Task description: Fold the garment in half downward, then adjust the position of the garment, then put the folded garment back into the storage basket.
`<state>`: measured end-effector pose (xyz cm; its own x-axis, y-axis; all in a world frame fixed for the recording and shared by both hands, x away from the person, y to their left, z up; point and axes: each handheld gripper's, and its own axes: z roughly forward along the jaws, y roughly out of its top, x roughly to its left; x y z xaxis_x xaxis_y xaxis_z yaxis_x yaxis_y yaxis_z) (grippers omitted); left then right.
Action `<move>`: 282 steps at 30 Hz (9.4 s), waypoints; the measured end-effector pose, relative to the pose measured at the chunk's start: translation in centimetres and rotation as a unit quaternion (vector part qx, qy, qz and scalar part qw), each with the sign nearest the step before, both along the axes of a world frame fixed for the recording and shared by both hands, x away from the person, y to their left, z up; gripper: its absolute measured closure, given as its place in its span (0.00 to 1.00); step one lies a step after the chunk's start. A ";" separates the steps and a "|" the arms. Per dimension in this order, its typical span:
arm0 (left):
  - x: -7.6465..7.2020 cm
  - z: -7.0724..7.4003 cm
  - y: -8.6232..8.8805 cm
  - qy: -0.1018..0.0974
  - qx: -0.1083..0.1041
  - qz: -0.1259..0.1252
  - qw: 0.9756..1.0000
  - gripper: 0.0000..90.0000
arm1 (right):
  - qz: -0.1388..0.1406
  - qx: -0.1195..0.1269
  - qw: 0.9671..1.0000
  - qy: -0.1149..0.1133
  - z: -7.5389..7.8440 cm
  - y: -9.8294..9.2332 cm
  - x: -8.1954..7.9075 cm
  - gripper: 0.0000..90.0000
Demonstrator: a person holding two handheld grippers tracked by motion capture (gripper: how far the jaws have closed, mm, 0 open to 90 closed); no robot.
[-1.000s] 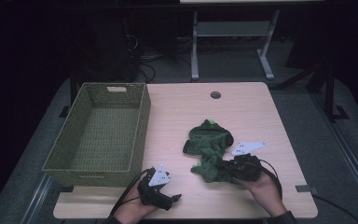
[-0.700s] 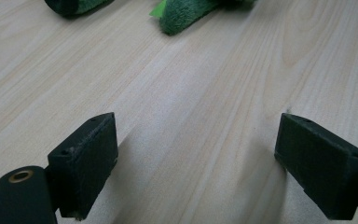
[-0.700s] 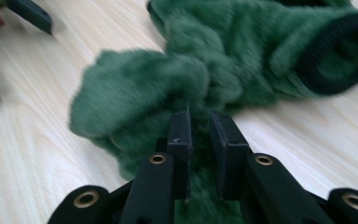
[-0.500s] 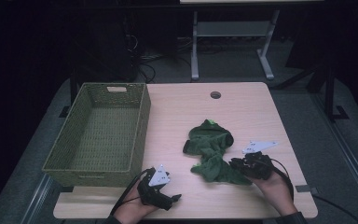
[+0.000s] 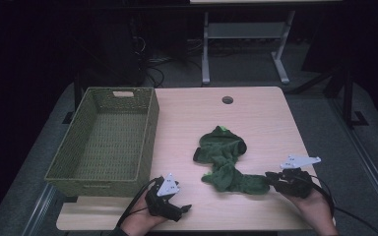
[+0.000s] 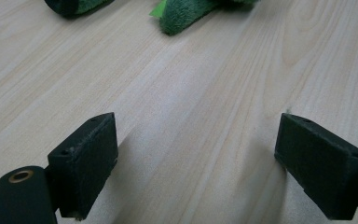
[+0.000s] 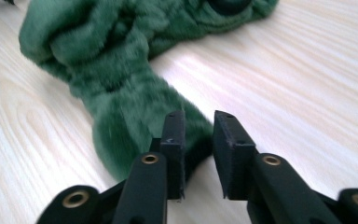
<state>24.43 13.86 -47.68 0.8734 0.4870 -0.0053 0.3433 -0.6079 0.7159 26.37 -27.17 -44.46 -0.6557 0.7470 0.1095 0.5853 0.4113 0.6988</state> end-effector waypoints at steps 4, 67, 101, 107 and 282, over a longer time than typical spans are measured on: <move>0.0 0.0 0.0 0.000 0.000 0.000 1.000 0.14 | 0.003 0.008 1.000 0.007 -0.3 -0.9 -0.9 0.79; 0.1 0.0 0.0 -0.001 0.001 -0.001 1.000 0.14 | 0.089 0.048 0.995 -0.011 1.0 -0.4 -1.9 0.95; 0.1 0.0 -0.1 0.000 -0.001 0.000 1.000 0.14 | 0.198 0.055 0.978 -0.038 4.5 7.1 1.6 0.96; 0.1 0.0 -0.1 -0.002 0.000 -0.001 1.000 0.14 | 0.205 0.060 0.976 -0.035 4.5 8.2 2.6 0.92; 21.4 7.6 -7.8 -0.013 -0.044 0.068 0.997 0.97 | 0.000 0.024 1.000 0.007 3.4 5.9 18.9 0.98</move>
